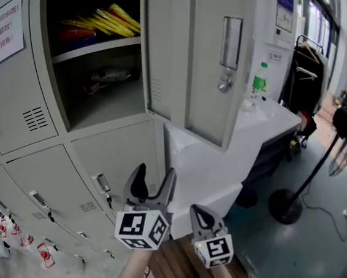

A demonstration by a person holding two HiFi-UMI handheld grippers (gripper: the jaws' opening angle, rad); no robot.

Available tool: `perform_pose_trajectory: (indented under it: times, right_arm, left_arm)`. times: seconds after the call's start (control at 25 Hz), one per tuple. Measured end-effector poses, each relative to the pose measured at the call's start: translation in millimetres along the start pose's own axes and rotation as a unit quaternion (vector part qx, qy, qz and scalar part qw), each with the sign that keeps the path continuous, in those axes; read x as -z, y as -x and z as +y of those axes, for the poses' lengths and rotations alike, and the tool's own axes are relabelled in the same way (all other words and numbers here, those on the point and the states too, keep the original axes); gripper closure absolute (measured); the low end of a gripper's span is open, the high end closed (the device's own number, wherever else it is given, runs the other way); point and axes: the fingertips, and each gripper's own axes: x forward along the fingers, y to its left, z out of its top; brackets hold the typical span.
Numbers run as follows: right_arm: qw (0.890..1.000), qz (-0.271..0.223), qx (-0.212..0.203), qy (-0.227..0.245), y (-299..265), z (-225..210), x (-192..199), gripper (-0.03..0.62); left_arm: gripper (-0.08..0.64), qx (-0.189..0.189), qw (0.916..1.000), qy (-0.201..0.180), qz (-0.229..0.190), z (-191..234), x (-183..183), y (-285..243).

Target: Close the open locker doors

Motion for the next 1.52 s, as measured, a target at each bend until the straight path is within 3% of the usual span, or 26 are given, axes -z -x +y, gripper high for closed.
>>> perform_pose_trajectory:
  times: [0.24,0.52,0.68,0.92,1.16,1.52]
  right_arm:
    - [1.000,0.000,-0.008,-0.006,25.7,-7.6,0.1,0.586]
    - [1.000,-0.016,-0.005,-0.016,57.8,-15.6,-5.2,0.586]
    - [0.999,-0.029,-0.010,-0.017,62.6,-14.4,-10.7,0.586]
    - [0.999,-0.035,-0.013,-0.021,72.5,-10.8,-15.3,0.586]
    - [1.000,-0.019,-0.016,0.009,79.0,-0.6,-9.3,0.586]
    - [1.000,-0.022,-0.019,0.005,76.7,0.4,-6.7,0.587]
  left_arm:
    - [0.245,0.023,0.9991,-0.014,-0.034,-52.6,-39.3,2.5]
    - [0.245,0.041,0.9947,-0.068,-0.065,-109.7,-80.1,-13.0]
    - [0.245,0.047,0.9926,-0.092,-0.065,-129.0,-85.7,-30.2]
    - [0.245,0.043,0.9925,-0.106,-0.044,-140.5,-72.6,-40.5]
    - [0.245,0.024,0.9911,-0.129,-0.020,-132.9,-56.0,-52.4]
    - [0.245,0.015,0.9907,-0.133,-0.027,-122.6,-61.3,-50.5]
